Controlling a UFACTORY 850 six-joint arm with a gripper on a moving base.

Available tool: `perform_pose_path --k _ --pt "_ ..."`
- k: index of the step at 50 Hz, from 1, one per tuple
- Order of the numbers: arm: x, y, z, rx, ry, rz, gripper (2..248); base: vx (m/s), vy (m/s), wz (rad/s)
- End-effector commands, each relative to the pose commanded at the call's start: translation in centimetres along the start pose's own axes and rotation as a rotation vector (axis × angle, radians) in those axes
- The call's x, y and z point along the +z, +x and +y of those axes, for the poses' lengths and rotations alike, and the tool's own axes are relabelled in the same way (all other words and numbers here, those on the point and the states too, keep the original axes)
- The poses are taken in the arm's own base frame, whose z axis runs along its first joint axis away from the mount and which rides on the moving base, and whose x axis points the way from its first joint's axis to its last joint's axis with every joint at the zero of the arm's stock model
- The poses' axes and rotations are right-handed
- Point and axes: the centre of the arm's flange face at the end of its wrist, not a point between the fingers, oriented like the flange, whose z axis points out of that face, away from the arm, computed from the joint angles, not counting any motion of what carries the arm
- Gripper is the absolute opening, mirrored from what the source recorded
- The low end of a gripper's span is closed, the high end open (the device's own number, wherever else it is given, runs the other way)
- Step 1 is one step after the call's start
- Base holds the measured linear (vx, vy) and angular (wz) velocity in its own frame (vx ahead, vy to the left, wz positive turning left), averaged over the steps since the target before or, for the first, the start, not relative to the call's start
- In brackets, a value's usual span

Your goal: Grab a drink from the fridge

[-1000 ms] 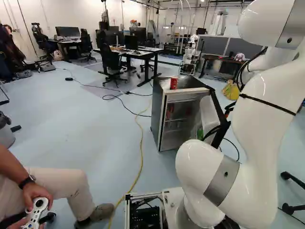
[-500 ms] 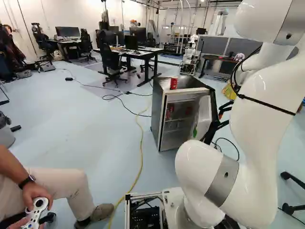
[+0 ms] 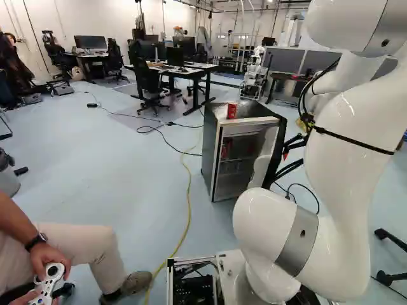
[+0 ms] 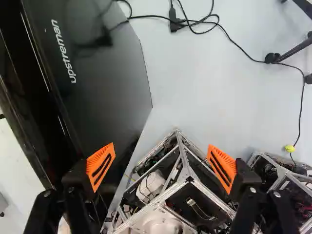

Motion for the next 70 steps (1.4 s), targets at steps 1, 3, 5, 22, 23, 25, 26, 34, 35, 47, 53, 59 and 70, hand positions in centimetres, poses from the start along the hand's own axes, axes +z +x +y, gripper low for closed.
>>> perform_pose_path --k 1,3,5,22,23,25,26,34,35,47,53,59,70 --pt "0.0 -0.1 -0.1 -0.003 0.000 -0.001 247 0.000 0.000 0.000" --pt "0.0 -0.4 -0.4 -0.008 0.000 -0.002 247 0.000 0.000 0.000" --pt "0.0 -0.6 -0.7 -0.014 0.001 -0.004 247 0.000 0.000 0.000" --pt "0.0 -2.3 -3.2 -0.069 0.004 -0.001 247 0.000 0.000 0.000" --pt "0.0 -2.3 -3.4 -0.073 0.004 0.001 247 0.000 0.000 0.000" --pt "0.0 -2.5 -3.7 -0.080 0.004 0.004 247 0.000 0.000 0.000" --pt "0.0 -2.5 -3.9 -0.084 0.005 0.006 247 0.000 0.000 0.000" --pt "0.0 -3.0 -5.3 -0.114 0.007 0.020 247 0.000 0.000 0.000" --pt "0.0 -3.1 -5.4 -0.118 0.008 0.022 247 0.000 0.000 0.000" --pt "0.0 -3.8 -7.5 -0.164 0.013 0.045 247 0.000 0.000 0.000" --pt "0.0 -4.2 -8.5 -0.187 0.016 0.057 247 0.000 0.000 0.000" --pt "-0.1 -4.5 -9.6 -0.211 0.019 0.069 247 0.000 0.000 0.000" --pt "-0.1 -5.0 -11.6 -0.256 0.026 0.092 247 0.000 0.000 0.000"
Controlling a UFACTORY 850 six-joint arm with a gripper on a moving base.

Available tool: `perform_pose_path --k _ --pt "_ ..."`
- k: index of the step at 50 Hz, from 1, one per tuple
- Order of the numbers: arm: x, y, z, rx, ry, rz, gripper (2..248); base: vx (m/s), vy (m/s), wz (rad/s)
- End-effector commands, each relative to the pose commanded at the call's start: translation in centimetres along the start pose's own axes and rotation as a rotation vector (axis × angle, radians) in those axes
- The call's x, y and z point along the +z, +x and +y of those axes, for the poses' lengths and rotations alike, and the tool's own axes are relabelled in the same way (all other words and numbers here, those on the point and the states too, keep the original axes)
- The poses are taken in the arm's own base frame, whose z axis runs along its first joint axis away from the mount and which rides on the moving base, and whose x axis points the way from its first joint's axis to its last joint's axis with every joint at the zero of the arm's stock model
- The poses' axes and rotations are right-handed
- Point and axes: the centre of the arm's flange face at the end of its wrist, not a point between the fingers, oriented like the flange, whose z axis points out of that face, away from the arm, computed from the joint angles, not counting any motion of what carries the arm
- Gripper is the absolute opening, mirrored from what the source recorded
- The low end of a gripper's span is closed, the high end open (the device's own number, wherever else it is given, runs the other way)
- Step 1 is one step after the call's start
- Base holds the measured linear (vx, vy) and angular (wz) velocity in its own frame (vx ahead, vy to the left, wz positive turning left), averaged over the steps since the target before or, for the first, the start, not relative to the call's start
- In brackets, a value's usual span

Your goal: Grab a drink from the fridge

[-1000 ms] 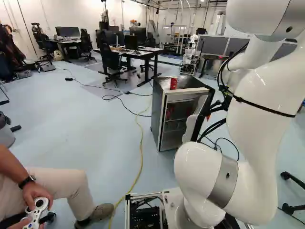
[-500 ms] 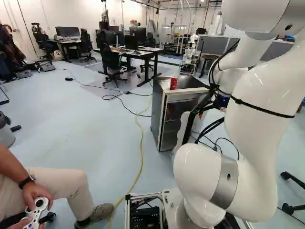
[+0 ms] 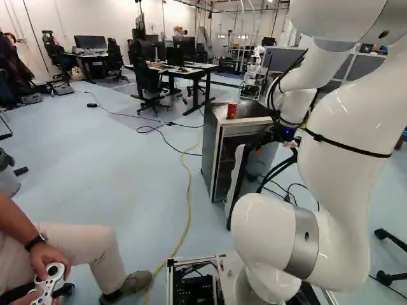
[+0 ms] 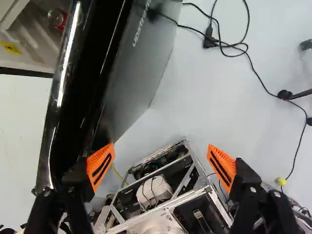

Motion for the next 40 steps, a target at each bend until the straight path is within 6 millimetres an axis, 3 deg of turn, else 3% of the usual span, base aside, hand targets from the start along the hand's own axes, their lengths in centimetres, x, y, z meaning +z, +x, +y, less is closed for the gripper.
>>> perform_pose_path --k 40 --pt "0.4 2.2 -6.4 -0.129 0.022 0.036 247 0.000 0.000 0.000"
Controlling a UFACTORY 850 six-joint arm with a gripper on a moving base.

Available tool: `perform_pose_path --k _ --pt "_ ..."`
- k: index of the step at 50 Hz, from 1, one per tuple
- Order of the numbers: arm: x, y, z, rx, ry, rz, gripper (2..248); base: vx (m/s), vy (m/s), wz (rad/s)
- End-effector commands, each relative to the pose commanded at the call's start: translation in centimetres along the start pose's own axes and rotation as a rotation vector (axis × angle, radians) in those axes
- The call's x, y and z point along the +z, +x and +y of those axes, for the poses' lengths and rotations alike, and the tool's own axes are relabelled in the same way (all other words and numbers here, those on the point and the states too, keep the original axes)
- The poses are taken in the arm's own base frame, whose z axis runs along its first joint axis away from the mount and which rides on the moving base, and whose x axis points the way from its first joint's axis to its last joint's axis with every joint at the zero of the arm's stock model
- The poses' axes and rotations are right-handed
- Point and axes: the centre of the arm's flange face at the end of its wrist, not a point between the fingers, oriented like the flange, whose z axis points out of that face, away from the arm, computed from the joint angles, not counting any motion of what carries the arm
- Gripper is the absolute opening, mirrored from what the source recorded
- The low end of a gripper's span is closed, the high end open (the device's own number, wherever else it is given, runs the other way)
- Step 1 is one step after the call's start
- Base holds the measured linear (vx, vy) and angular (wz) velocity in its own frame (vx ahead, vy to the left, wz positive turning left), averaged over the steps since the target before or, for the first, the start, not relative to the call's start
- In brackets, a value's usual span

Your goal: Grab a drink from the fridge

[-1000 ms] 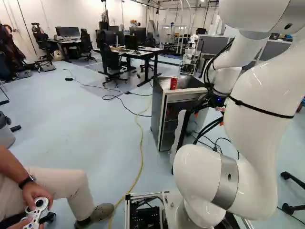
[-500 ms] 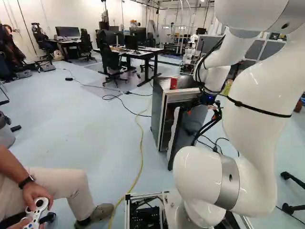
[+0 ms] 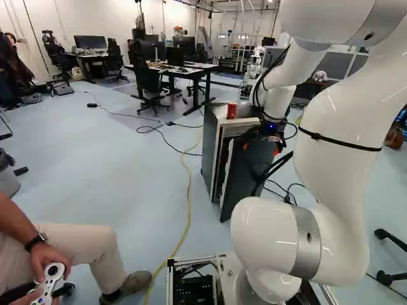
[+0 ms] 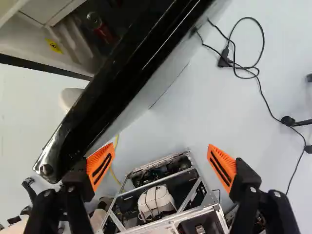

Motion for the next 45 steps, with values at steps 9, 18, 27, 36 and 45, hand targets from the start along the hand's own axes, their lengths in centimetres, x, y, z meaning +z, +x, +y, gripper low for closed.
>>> perform_pose_path --k 9,18,27,36,45 --pt "0.04 0.18 -0.26 -0.005 0.001 0.001 247 0.000 0.000 0.000" --pt "0.04 0.24 -0.29 -0.006 0.001 0.006 247 0.000 0.000 0.000" --pt "0.04 0.39 -0.29 -0.006 0.001 0.023 247 0.000 0.000 0.000" --pt "0.03 0.62 -0.30 -0.006 0.001 0.048 247 0.000 0.000 0.000" --pt "0.29 0.94 -0.30 -0.006 0.001 0.072 247 0.000 0.000 0.000"
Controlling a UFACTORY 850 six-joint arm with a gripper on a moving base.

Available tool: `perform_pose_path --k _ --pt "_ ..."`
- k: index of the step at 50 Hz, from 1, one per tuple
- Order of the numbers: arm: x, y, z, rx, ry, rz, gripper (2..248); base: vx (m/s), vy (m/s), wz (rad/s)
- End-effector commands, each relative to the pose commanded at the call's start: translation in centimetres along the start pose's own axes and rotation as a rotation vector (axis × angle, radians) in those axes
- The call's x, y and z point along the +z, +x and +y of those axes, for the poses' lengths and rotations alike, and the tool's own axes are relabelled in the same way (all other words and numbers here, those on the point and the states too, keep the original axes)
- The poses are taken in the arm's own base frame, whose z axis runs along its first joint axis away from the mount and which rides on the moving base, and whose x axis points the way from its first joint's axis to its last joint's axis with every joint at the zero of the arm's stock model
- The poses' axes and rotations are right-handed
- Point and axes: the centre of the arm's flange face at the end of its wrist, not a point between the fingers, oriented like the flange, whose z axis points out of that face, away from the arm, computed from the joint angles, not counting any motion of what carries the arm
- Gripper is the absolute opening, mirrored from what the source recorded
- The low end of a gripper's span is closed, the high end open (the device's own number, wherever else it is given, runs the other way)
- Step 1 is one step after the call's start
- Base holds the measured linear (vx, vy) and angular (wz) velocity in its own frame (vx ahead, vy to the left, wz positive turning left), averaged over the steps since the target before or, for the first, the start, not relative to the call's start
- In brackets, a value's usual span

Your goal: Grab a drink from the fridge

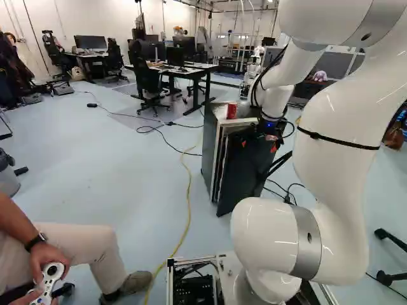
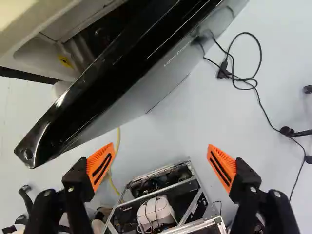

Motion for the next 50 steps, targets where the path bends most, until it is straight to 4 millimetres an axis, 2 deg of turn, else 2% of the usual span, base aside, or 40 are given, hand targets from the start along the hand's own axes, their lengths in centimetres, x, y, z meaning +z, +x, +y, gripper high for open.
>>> perform_pose_path --k 21,50 --pt "2.6 0.9 0.0 0.000 -0.001 0.023 247 0.000 0.000 0.000" --pt "2.8 1.7 0.0 0.000 -0.001 0.104 247 0.000 0.000 0.000"
